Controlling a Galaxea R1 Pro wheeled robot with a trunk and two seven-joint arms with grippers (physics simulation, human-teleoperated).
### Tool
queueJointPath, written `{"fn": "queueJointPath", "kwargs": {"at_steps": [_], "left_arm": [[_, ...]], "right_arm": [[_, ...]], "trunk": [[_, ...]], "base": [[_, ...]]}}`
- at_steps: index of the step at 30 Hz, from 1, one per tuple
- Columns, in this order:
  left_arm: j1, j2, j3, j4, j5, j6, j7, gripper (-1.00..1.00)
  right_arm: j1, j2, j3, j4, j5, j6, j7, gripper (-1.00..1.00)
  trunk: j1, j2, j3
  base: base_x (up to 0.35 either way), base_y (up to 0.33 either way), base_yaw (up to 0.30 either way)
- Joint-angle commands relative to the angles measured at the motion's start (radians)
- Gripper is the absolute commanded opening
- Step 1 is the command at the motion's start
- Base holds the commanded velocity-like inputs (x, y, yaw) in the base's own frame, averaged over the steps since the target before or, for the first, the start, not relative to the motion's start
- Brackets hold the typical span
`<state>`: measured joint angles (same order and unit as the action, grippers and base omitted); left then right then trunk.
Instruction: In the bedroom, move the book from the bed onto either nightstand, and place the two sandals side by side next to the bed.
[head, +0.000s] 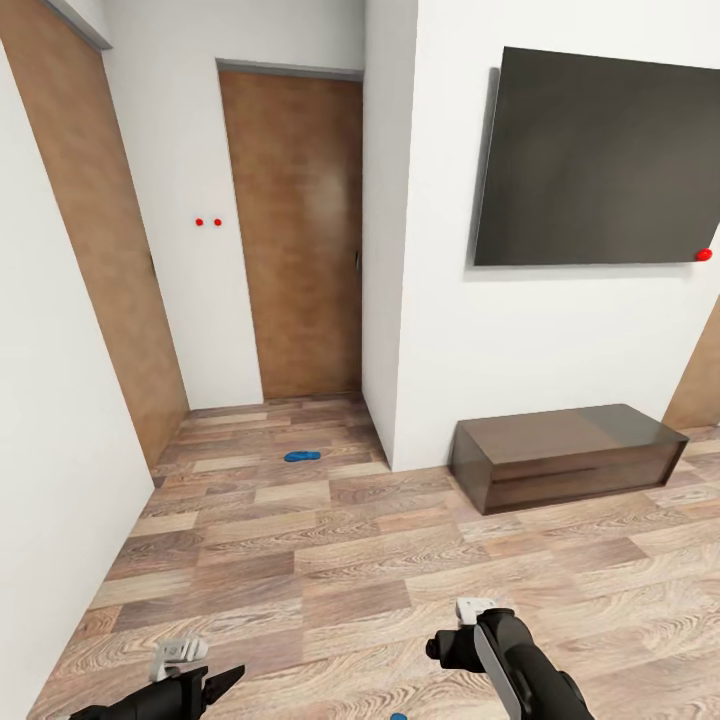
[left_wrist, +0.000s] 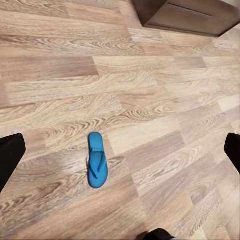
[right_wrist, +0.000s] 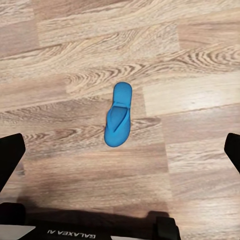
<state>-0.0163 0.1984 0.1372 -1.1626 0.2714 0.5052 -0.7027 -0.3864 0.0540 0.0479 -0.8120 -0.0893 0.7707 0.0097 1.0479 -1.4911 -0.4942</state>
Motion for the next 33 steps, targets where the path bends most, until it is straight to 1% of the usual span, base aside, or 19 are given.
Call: {"fn": "queueJointPath", "kwargs": {"at_steps": [1, 22, 26, 33], "left_arm": [[-0.001, 0.000, 0.001, 0.000, 0.007, 0.008, -0.001, 1.00], [-0.001, 0.000, 0.000, 0.000, 0.003, 0.006, 0.000, 1.00], [-0.001, 0.000, -0.001, 0.000, 0.003, 0.007, -0.001, 1.00], [-0.001, 0.000, -0.001, 0.000, 0.003, 0.007, -0.001, 1.00]], "right_arm": [[0.000, 0.000, 0.001, -0.001, -0.009, 0.004, -0.004, 1.00], [0.000, 0.000, 0.001, 0.001, -0.009, 0.003, -0.005, 1.00], [-0.001, 0.000, 0.002, 0.013, -0.008, 0.003, -0.005, 1.00], [-0.001, 0.008, 0.001, 0.020, -0.007, 0.002, -0.006, 1.00]], "trunk": [[0.004, -0.008, -0.004], [0.084, -0.155, -0.070], [0.100, -0.183, -0.083], [0.127, -0.232, -0.105]], "base": [[0.000, 0.000, 0.000], [0.000, 0.000, 0.000], [0.000, 0.000, 0.000], [0.000, 0.000, 0.000]]}}
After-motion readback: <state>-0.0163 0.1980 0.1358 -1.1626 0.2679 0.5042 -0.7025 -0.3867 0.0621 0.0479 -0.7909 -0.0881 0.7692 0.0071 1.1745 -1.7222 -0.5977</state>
